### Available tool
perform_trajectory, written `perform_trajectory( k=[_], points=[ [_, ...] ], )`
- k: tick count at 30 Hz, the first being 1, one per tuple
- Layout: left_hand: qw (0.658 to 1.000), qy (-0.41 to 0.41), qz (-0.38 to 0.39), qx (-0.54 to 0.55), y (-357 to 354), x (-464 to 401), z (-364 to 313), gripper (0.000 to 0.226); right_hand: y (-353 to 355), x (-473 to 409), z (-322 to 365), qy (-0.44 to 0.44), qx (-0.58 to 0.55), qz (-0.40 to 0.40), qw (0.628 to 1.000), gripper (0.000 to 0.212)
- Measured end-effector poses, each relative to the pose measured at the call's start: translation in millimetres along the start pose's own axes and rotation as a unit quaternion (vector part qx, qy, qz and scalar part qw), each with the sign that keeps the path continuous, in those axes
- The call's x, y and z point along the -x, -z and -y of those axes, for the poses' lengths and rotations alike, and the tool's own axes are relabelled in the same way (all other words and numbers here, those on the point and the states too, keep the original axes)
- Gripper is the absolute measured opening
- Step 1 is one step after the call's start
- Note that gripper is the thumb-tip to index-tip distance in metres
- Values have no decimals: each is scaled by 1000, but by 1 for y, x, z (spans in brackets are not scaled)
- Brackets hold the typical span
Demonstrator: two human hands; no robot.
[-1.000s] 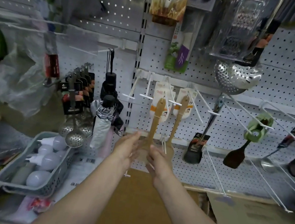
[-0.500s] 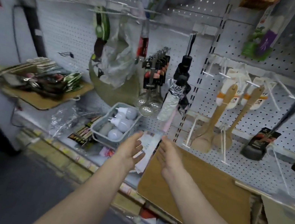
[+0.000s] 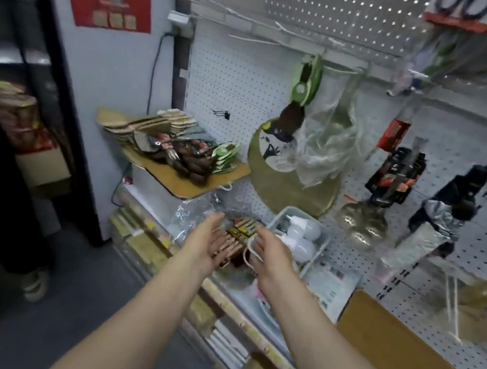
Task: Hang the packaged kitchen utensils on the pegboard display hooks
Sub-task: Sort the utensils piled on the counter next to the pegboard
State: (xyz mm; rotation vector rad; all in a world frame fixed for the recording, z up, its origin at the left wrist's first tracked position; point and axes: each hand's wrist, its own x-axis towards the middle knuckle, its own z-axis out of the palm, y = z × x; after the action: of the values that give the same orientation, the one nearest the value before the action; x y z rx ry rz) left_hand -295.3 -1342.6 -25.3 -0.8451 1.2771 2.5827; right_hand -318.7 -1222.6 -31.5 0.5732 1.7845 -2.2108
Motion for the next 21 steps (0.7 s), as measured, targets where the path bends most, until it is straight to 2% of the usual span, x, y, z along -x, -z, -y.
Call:
perform_trajectory(
  k=[5, 8, 13, 19, 21],
  points=[
    [998, -33, -50, 13, 83, -49, -88, 27, -124, -28, -15, -13, 0, 59, 998, 28],
    [997, -44, -63, 4, 119, -75, -126, 36, -178, -42, -20, -28, -12, 64, 997, 17],
    [997, -33, -66, 4, 148, -114, -175, 48, -233, -74, -23, -29, -17, 54, 998, 31],
    [997, -33, -60, 21, 159, -183, -220, 50, -284, -142, -5, -23, -7, 44, 999, 26],
    [997, -33, -61, 22, 161, -207, -239, 50, -305, -169, 1, -25, -16, 49, 998, 31]
  ],
)
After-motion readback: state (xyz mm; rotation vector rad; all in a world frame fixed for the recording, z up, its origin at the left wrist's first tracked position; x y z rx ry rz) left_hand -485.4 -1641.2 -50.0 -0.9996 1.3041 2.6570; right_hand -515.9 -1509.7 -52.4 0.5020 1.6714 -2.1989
